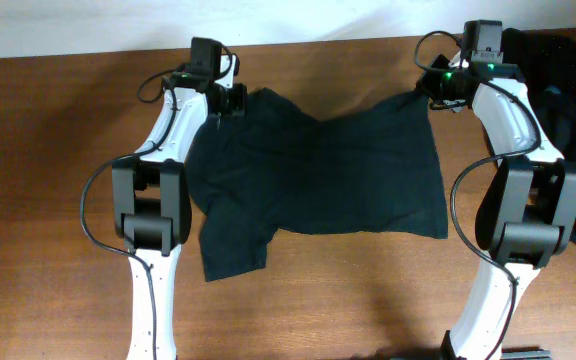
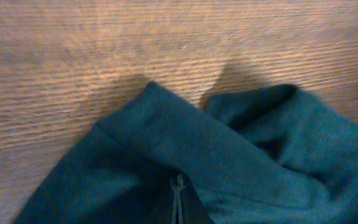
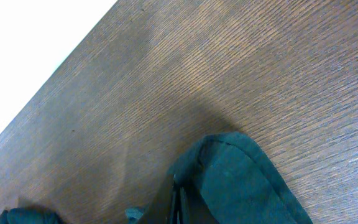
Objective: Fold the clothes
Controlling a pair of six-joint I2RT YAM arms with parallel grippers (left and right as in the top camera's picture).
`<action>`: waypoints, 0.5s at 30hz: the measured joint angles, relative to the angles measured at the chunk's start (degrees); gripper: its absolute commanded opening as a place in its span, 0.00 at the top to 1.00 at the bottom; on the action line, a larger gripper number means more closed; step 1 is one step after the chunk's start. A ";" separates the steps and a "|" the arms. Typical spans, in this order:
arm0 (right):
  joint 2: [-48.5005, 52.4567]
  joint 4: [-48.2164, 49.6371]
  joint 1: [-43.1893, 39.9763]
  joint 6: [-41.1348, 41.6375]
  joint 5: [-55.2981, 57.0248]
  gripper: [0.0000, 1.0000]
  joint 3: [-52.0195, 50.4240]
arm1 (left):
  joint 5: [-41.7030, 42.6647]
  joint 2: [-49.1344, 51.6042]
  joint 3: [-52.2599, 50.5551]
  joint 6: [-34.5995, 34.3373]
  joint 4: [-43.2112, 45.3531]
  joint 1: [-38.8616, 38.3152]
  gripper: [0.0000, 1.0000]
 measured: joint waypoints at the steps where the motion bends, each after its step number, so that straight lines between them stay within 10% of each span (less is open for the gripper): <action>1: 0.00 0.00 0.00 0.00 0.17 0.96 0.00 | 0.17 0.28 0.00 0.02 0.74 0.00 1.00; 15: 0.00 0.96 0.00 0.04 1.42 0.96 0.00 | -7.17 0.33 0.00 1.46 6.05 0.76 1.00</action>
